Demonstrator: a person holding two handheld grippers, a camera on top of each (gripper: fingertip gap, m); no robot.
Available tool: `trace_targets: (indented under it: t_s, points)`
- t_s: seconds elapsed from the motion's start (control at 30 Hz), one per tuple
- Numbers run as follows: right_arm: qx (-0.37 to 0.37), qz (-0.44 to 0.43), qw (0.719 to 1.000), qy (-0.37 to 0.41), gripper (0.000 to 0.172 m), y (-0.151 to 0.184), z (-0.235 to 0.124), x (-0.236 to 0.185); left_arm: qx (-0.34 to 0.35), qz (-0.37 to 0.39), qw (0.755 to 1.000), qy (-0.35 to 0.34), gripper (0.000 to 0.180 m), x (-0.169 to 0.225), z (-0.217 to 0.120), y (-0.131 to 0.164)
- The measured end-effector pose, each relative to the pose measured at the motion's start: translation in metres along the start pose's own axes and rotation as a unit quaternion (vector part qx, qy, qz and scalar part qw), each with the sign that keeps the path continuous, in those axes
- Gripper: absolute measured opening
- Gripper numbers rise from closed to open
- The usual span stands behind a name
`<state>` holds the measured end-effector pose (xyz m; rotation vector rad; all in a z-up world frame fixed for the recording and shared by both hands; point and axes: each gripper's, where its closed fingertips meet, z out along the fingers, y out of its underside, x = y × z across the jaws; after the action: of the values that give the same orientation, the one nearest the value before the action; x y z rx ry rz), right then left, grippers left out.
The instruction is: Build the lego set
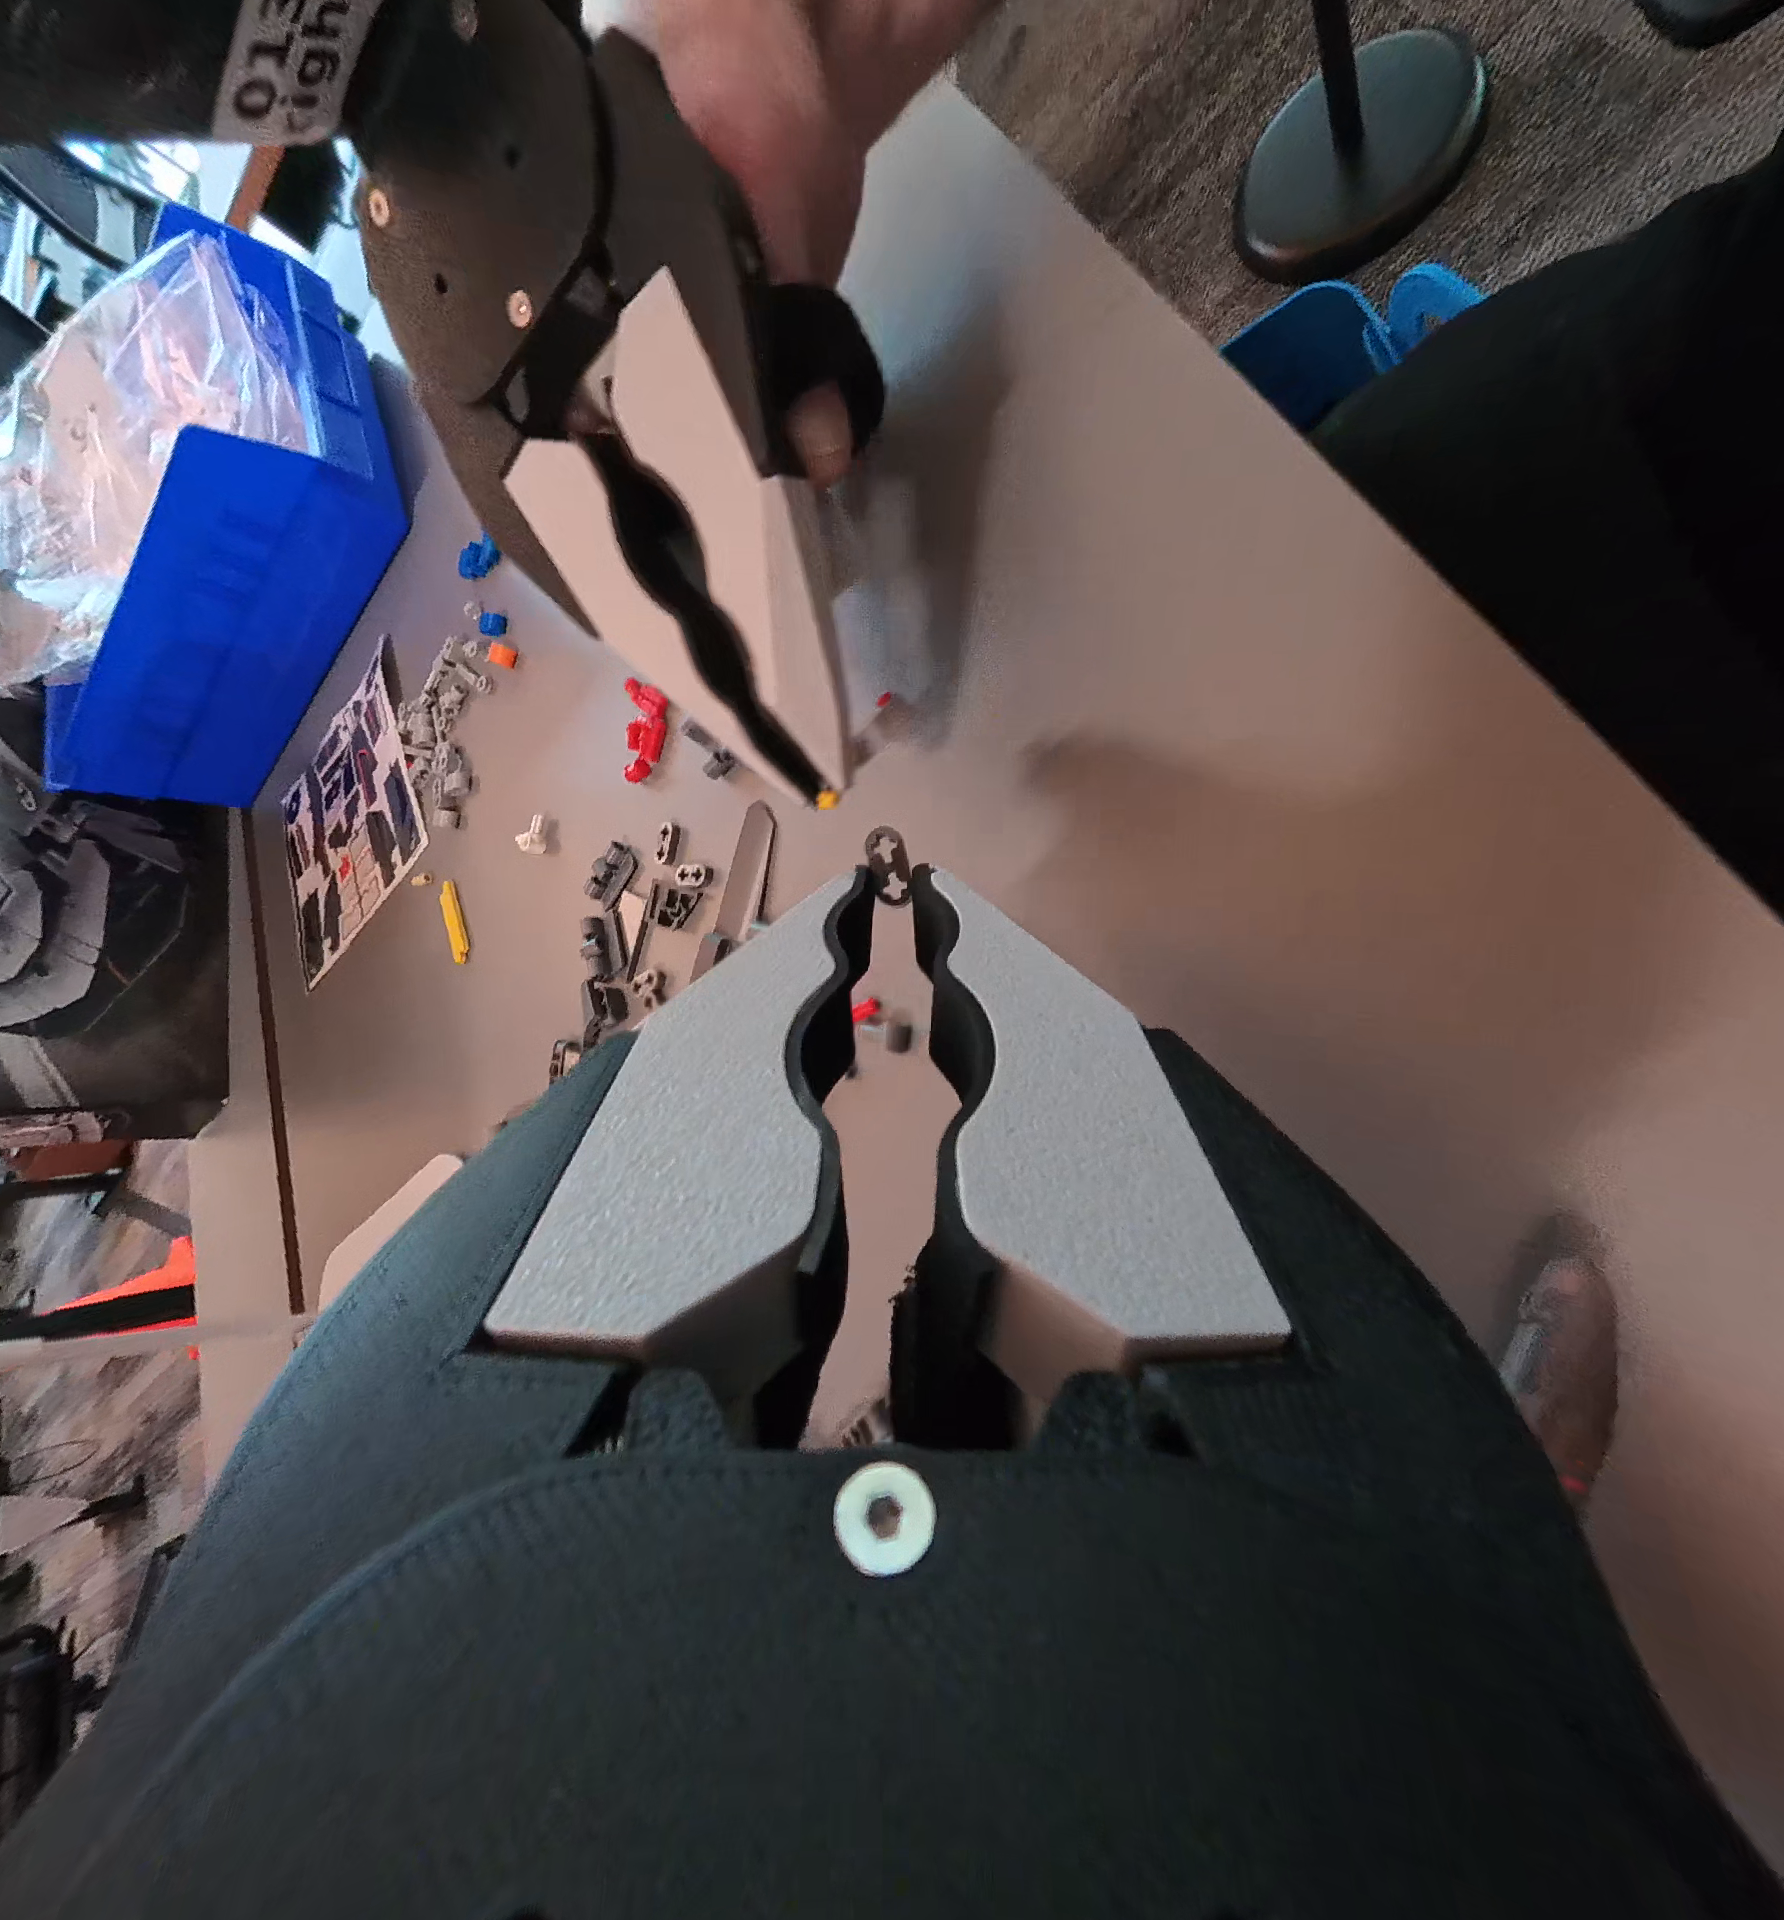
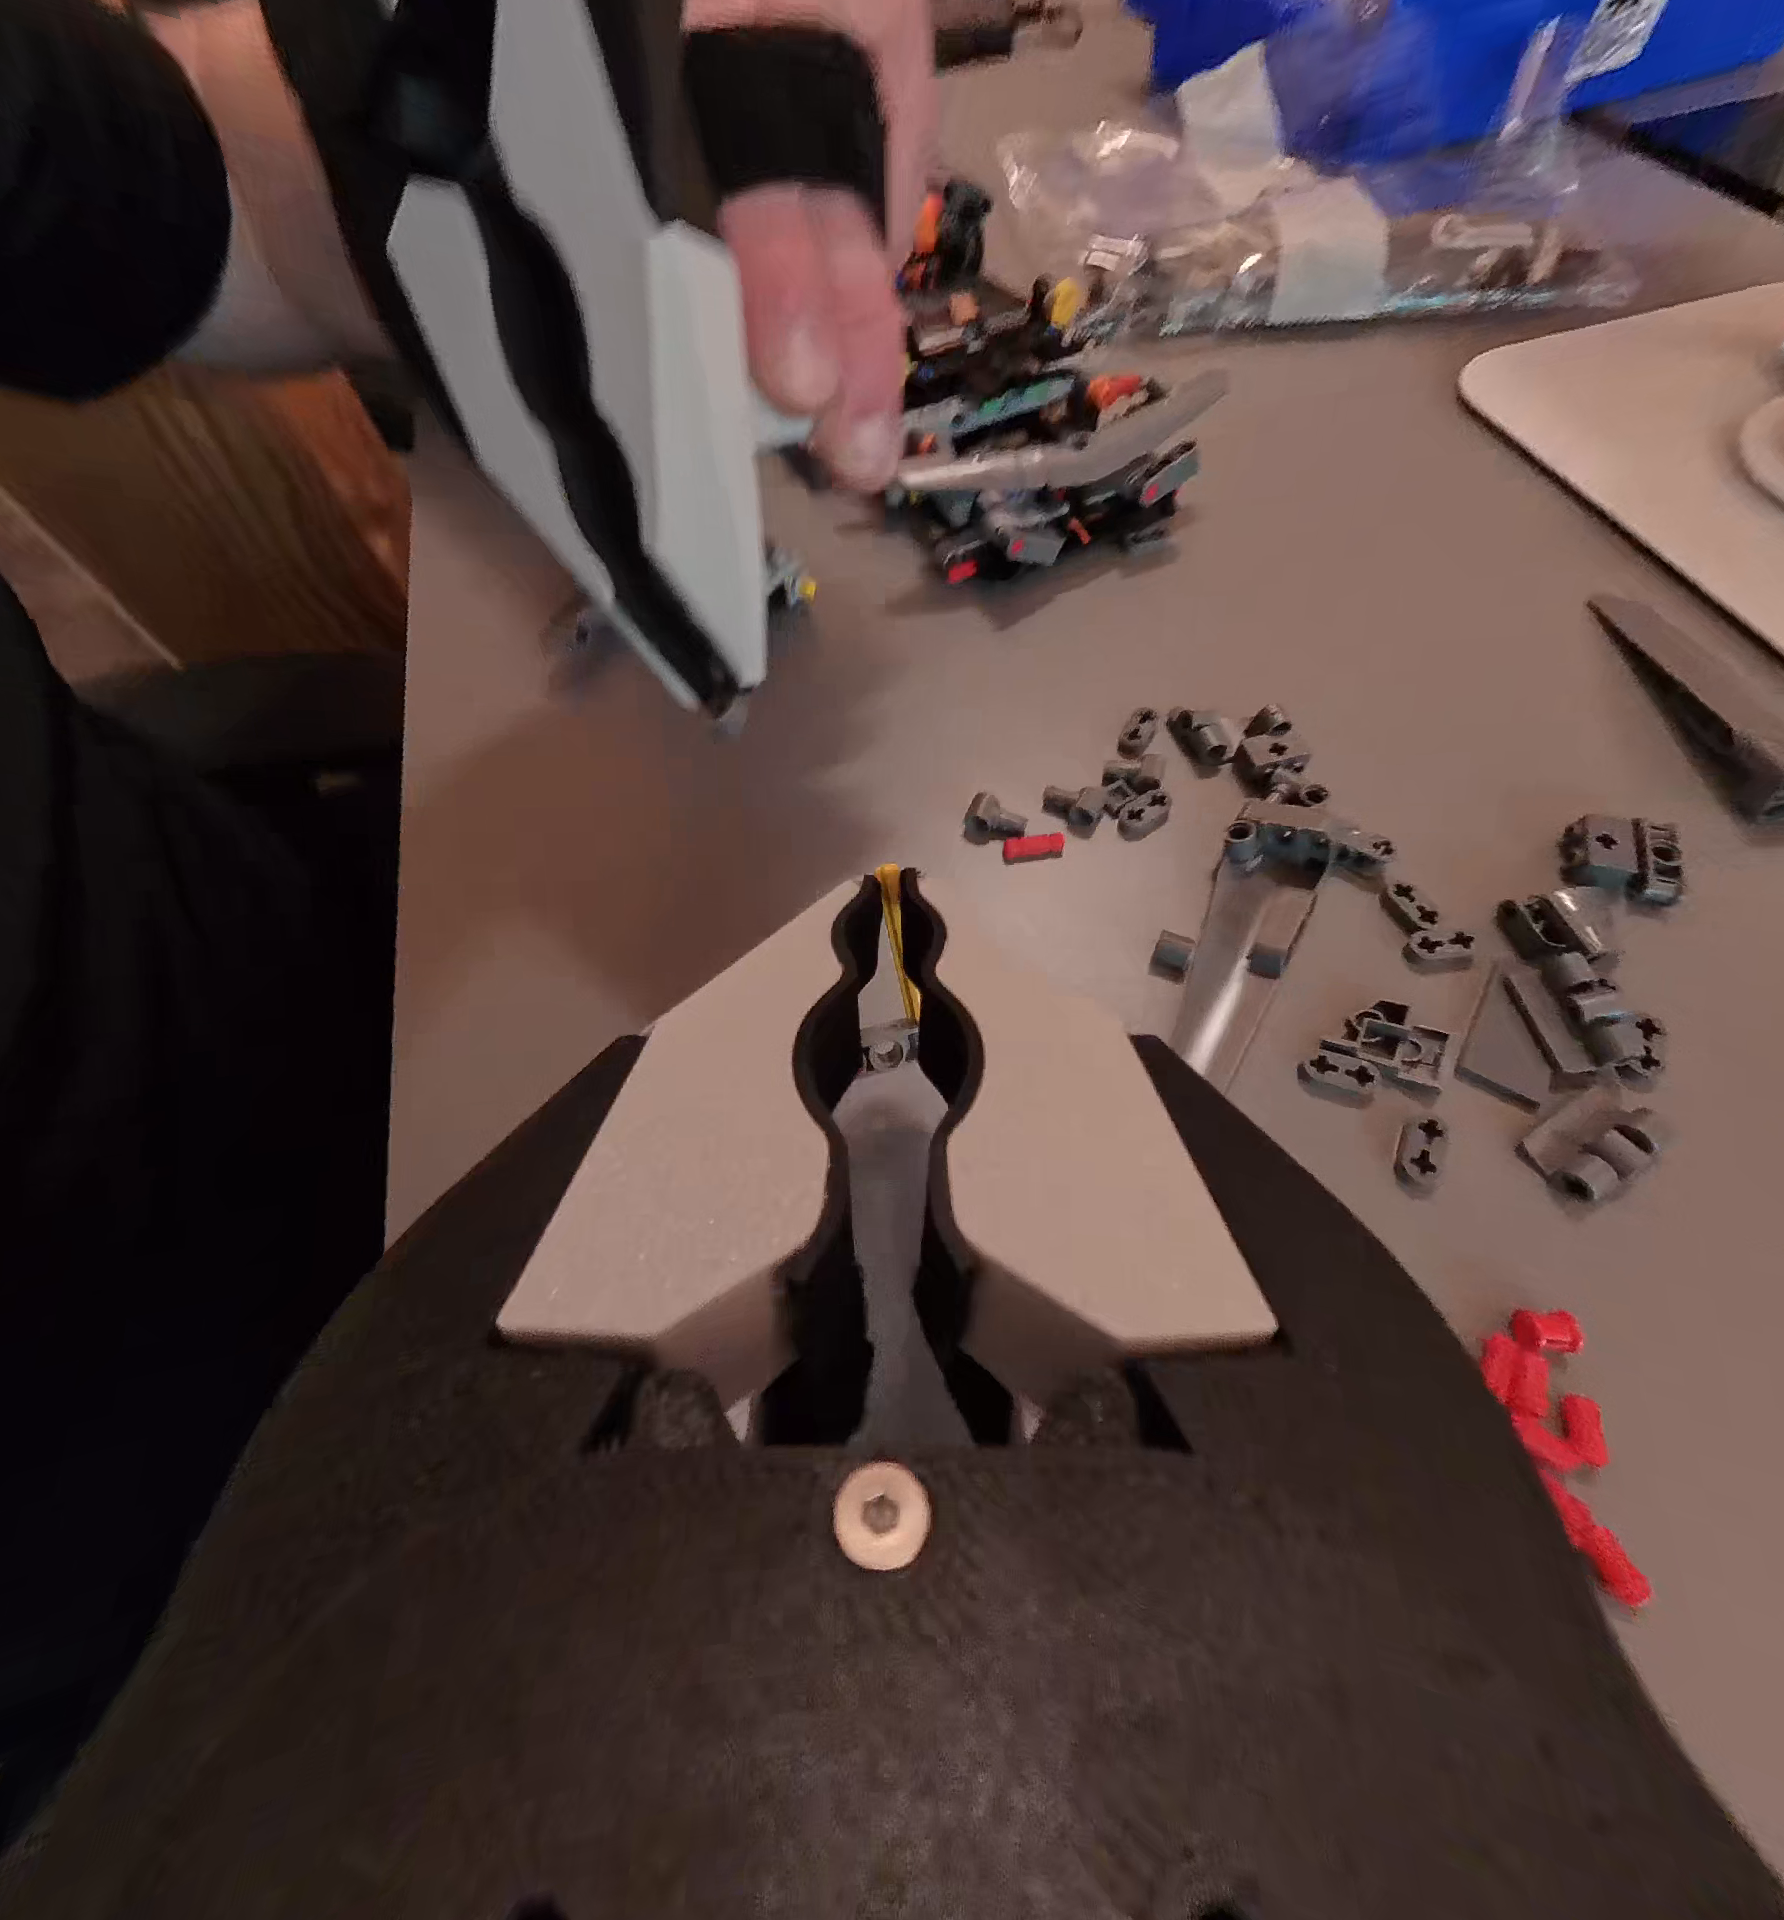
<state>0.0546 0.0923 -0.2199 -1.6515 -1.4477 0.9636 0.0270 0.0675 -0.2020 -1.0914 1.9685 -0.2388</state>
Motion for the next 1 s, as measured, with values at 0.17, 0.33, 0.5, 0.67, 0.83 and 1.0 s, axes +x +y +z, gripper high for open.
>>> trace_targets:
  t_s: [0.17, 0.33, 0.5, 0.67, 0.83, 1.0]
  points:
    - [0.054, 0.045, 0.997, 0.028, 0.001, -0.016, -0.001, 0.005, -0.003, 0.000, 1.000, -0.004, 0.005, 0.007, 0.007, -0.010]
    - [0.042, 0.053, 0.995, 0.069, 0.001, -0.020, 0.013, 0.017, -0.007, -0.005, 1.000, -0.002, 0.005, 0.010, 0.011, -0.007]
    - [0.024, 0.052, 0.994, 0.090, 0.001, -0.023, 0.025, 0.028, -0.010, -0.014, 1.000, -0.007, 0.005, 0.013, 0.006, -0.001]
    - [0.004, 0.031, 0.992, 0.119, 0.002, -0.014, 0.023, 0.030, -0.009, -0.020, 1.000, -0.010, 0.005, 0.015, 0.003, 0.004]
    - [-0.079, 0.020, 0.985, 0.152, 0.002, 0.016, 0.013, 0.031, -0.008, -0.018, 1.000, -0.005, 0.006, 0.017, 0.003, 0.007]
    - [-0.091, 0.005, 0.981, 0.169, 0.011, 0.017, 0.004, 0.032, -0.007, -0.018, 1.000, -0.005, 0.005, 0.017, 0.002, 0.006]
